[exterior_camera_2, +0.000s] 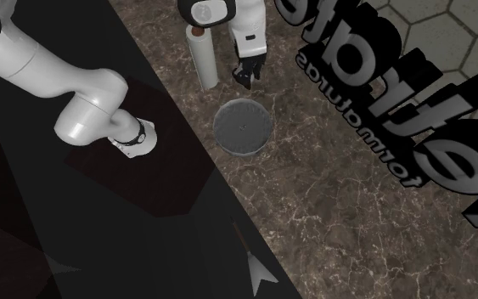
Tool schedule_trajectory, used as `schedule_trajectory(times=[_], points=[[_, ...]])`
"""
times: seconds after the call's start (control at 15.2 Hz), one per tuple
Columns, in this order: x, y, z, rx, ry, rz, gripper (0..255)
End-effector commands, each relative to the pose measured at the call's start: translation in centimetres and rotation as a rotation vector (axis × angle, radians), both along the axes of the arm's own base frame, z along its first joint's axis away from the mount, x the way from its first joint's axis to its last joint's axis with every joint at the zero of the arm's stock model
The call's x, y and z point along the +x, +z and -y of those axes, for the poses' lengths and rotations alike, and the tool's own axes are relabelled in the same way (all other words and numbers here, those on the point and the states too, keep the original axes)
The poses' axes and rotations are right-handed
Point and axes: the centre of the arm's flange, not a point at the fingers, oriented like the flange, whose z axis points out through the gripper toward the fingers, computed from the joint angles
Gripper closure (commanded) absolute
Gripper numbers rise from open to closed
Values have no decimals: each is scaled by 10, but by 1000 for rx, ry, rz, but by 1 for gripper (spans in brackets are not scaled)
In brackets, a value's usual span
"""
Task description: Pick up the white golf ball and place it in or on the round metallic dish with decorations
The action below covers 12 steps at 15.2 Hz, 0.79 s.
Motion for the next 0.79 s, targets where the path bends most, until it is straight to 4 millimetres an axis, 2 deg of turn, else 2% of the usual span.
schedule_trajectory(times=[0.0,0.73], points=[[-1,10,0,0,0,0,255],[-1,69,0,0,0,0,255]])
